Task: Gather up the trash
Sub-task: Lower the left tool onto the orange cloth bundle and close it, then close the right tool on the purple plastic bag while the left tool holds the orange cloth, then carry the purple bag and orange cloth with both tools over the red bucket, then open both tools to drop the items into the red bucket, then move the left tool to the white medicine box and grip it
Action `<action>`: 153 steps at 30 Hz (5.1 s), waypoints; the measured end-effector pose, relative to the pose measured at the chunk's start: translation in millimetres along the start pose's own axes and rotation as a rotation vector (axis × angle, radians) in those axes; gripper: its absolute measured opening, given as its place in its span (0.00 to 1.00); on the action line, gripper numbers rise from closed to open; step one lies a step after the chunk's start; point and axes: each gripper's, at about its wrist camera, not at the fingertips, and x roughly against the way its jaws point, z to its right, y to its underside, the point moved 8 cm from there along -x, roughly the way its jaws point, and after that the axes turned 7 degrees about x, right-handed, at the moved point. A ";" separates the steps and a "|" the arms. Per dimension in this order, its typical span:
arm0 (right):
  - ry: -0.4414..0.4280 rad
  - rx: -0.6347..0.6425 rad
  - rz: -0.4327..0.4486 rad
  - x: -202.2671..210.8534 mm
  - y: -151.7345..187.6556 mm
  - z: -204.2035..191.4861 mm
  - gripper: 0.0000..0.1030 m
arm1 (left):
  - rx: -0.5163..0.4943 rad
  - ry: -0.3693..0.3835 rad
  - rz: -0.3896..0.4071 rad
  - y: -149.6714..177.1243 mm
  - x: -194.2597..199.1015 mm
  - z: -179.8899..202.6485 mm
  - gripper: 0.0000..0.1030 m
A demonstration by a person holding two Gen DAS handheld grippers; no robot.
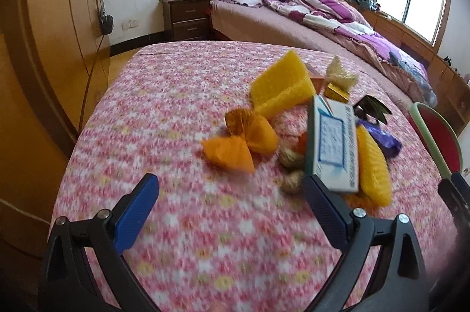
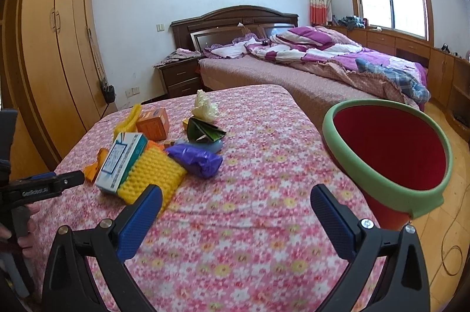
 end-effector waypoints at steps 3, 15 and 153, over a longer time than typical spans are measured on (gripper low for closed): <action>-0.003 -0.001 -0.025 -9.5 -5.8 4.4 1.00 | -0.015 -0.005 -0.030 -11.9 -16.1 0.7 0.94; -0.063 -0.028 -0.167 -49.8 -9.2 6.9 1.00 | -0.034 0.048 -0.110 -32.9 -64.1 9.9 0.55; 0.013 -0.376 -0.060 36.2 1.7 139.1 0.47 | -0.112 0.315 -0.144 -20.5 17.5 179.5 0.57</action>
